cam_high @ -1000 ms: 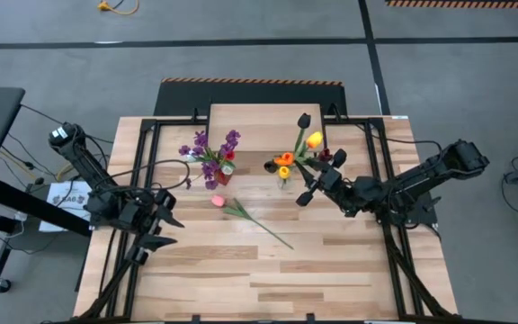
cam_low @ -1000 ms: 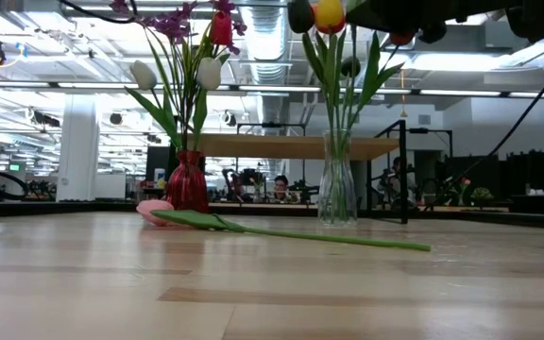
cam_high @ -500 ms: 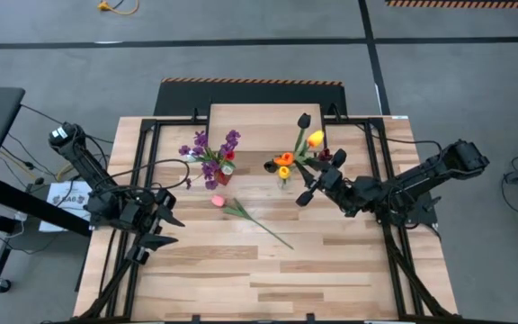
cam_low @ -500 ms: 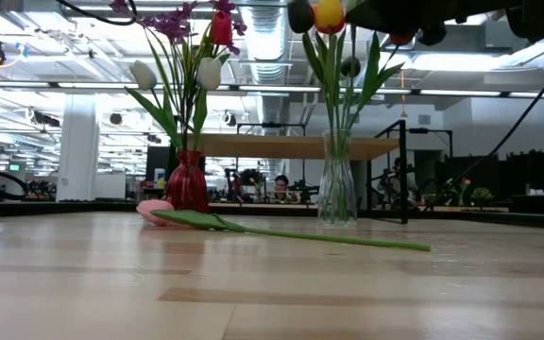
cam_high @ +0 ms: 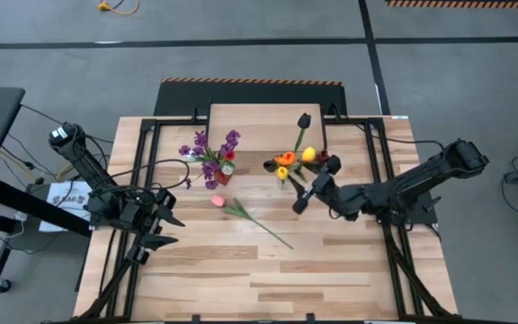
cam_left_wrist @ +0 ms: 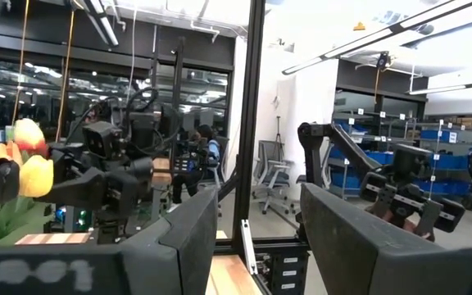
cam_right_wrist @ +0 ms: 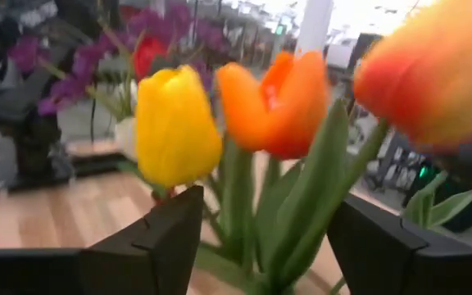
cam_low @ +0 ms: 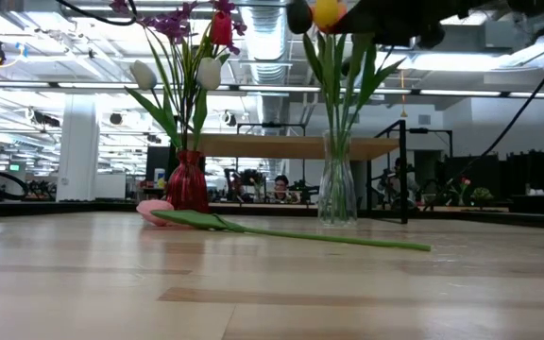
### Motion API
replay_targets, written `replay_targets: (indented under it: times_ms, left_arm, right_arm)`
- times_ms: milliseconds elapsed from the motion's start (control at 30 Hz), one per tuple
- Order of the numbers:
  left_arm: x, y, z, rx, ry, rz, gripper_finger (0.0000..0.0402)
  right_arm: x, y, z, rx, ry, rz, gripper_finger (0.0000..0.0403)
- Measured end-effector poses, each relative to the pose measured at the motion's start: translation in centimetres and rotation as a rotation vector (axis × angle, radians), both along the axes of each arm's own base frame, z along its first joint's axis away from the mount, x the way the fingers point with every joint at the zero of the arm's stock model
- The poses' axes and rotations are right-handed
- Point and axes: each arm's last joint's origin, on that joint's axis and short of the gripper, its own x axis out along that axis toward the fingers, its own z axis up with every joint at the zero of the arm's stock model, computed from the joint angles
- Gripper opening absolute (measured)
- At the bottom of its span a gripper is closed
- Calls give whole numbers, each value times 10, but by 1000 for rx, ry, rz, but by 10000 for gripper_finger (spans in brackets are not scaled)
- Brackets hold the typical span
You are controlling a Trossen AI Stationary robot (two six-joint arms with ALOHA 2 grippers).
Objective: Pick and place flowers into a vace then onto a shelf
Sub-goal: Put the orange flower into the transparent flower vase, then put the pink flower into the white flower vase
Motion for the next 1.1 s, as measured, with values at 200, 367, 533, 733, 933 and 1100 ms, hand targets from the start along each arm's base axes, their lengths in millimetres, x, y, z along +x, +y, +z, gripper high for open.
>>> replay_targets:
  times_ms: [200,367,533,733,933,1100]
  left_arm:
    - [0,0,0,-10,4,-4,167]
    - [0,0,0,-8,6,-5,167]
    - [0,-1,-2,-3,17,-7,167]
    - [0,-1,-2,-5,19,-8,167]
    - [0,-1,-2,-8,20,-9,167]
    - [0,-1,-2,-8,20,-9,167]
  right_arm:
    - [5,6,9,45,115,-5,246]
    - [4,7,15,54,213,-19,246]
    - [1,3,20,81,321,-54,246]
    - [-3,3,27,65,417,-47,246]
    - [-6,8,36,32,503,23,246]
    - [-9,16,46,10,540,81,246]
